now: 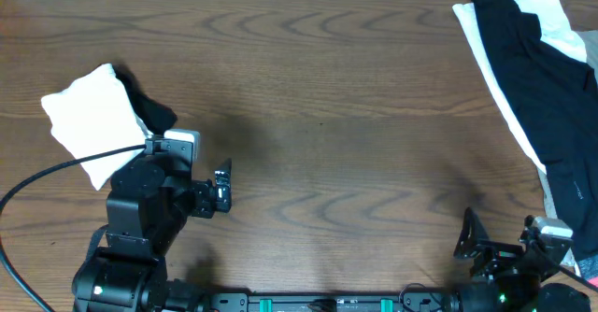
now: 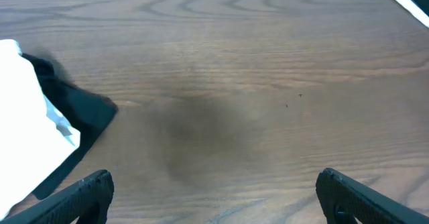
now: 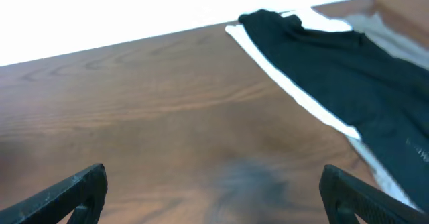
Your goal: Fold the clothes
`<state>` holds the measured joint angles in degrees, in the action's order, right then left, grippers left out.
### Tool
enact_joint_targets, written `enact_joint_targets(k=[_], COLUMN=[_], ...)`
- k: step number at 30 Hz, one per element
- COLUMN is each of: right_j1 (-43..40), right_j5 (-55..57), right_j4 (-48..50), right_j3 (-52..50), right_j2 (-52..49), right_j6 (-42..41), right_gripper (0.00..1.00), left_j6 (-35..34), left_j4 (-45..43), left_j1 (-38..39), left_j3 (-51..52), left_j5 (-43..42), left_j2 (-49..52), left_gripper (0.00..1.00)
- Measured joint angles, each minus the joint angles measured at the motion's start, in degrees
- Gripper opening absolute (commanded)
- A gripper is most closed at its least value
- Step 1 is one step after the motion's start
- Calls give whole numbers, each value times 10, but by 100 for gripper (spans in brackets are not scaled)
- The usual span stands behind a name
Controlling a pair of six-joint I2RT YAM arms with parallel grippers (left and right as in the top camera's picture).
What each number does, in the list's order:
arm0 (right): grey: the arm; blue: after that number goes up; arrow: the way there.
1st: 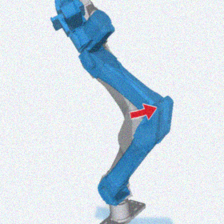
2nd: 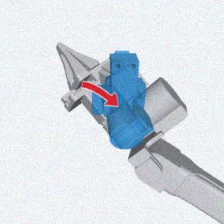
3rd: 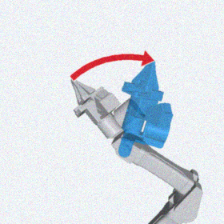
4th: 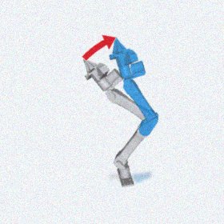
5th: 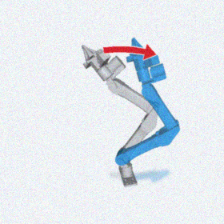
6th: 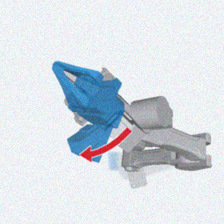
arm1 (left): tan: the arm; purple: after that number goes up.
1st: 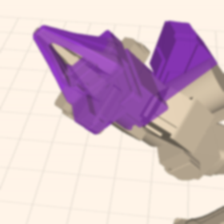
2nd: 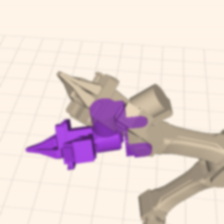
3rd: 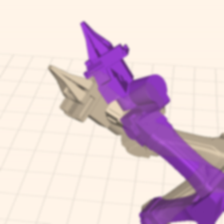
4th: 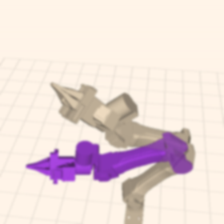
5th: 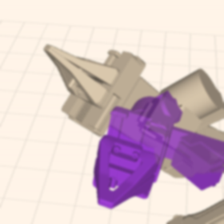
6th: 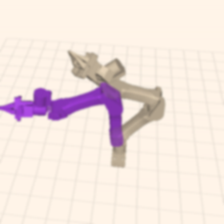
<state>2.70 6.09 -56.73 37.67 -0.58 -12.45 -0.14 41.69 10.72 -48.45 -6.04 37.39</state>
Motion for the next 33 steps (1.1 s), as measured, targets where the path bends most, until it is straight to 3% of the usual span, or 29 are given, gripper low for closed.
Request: enact_joint_targets(k=[12,23,33], right_j1=[0,0,2], right_j5=[-1,-27,-44], right_j4=[199,553,530], right_j3=[-141,-342,-373], right_j2=[0,0,0], right_j6=[65,73,75], right_gripper=[99,99,99], left_j6=[0,0,0], left_j4=[0,0,1], left_j1=[0,0,0], left_j3=[0,0,0], left_j5=[0,0,0], left_j2=[0,0,0], left_gripper=[98,98,98])
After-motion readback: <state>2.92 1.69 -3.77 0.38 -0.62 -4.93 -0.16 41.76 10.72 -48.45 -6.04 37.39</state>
